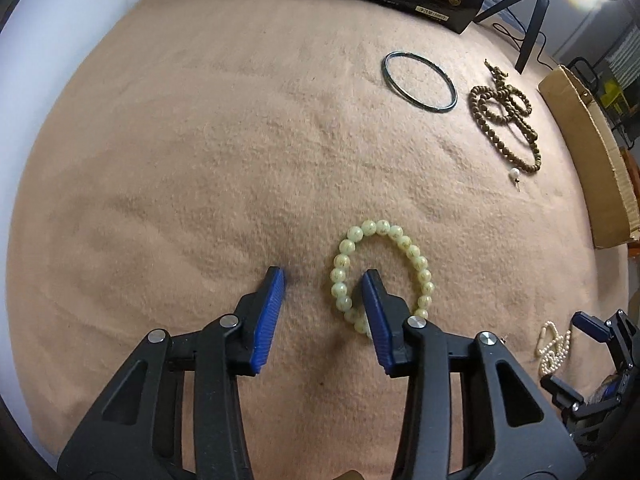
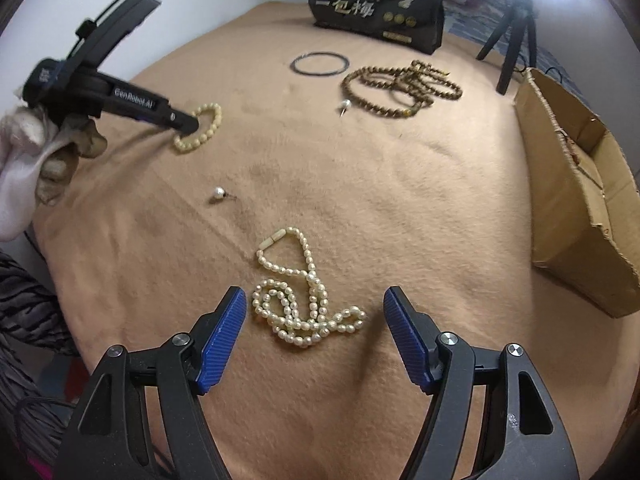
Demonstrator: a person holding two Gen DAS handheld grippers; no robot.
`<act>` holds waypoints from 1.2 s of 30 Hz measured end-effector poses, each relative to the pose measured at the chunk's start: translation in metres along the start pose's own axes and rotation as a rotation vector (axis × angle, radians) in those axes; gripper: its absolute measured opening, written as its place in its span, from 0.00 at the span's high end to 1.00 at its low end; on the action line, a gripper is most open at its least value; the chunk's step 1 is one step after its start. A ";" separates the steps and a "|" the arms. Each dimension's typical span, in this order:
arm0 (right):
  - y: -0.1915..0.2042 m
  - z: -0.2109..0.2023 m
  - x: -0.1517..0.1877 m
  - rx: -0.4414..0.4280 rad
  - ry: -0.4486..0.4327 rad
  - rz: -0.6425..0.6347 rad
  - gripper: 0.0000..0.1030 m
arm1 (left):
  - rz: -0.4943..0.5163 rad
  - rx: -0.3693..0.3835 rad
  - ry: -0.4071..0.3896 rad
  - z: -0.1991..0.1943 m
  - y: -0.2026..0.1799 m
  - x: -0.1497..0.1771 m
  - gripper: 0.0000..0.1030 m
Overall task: Organize jewelry
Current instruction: 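Grasp the pearl necklace with the right tool while the left tool grasps the pale bead bracelet, then lift and carry the pearl necklace and bead bracelet over the box with both tools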
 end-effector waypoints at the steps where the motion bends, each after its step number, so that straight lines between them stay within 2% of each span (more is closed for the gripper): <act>1: 0.001 0.004 0.000 0.008 0.008 -0.006 0.31 | 0.005 -0.009 -0.004 0.001 -0.001 -0.001 0.61; 4: 0.002 0.009 -0.001 0.022 0.008 -0.011 0.30 | 0.024 -0.039 -0.020 0.003 -0.006 -0.003 0.68; 9: 0.004 0.014 -0.003 0.039 0.016 -0.022 0.26 | 0.033 -0.050 -0.036 0.006 -0.013 -0.010 0.93; 13: 0.004 0.013 -0.003 0.040 0.019 -0.026 0.28 | 0.023 -0.049 -0.042 0.008 -0.014 -0.013 0.94; 16: 0.004 0.011 -0.004 0.037 0.010 -0.026 0.50 | 0.020 -0.047 -0.047 0.007 -0.013 -0.012 0.95; 18: 0.002 0.009 -0.005 0.038 0.008 -0.026 0.76 | 0.015 -0.043 -0.052 0.006 -0.014 -0.013 0.95; 20: -0.002 0.008 -0.007 0.025 0.010 -0.015 0.92 | 0.008 -0.039 -0.058 0.003 -0.014 -0.012 0.95; 25: -0.009 0.004 -0.011 0.006 0.011 0.021 0.93 | 0.015 -0.018 -0.094 -0.011 -0.023 -0.013 0.95; 36: -0.034 -0.039 -0.035 0.033 -0.129 0.110 0.94 | 0.069 0.041 -0.196 -0.044 -0.061 -0.018 0.95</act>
Point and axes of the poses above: each gripper's, at about its wrist camera, not at the fingertips, and z roughly the way its jaws point, y to its left, x to its underside, the point moved 3 cm from there along z, roughly the way its jaws point, and after that the axes turned 6 degrees about x, right-handed, at the moved point
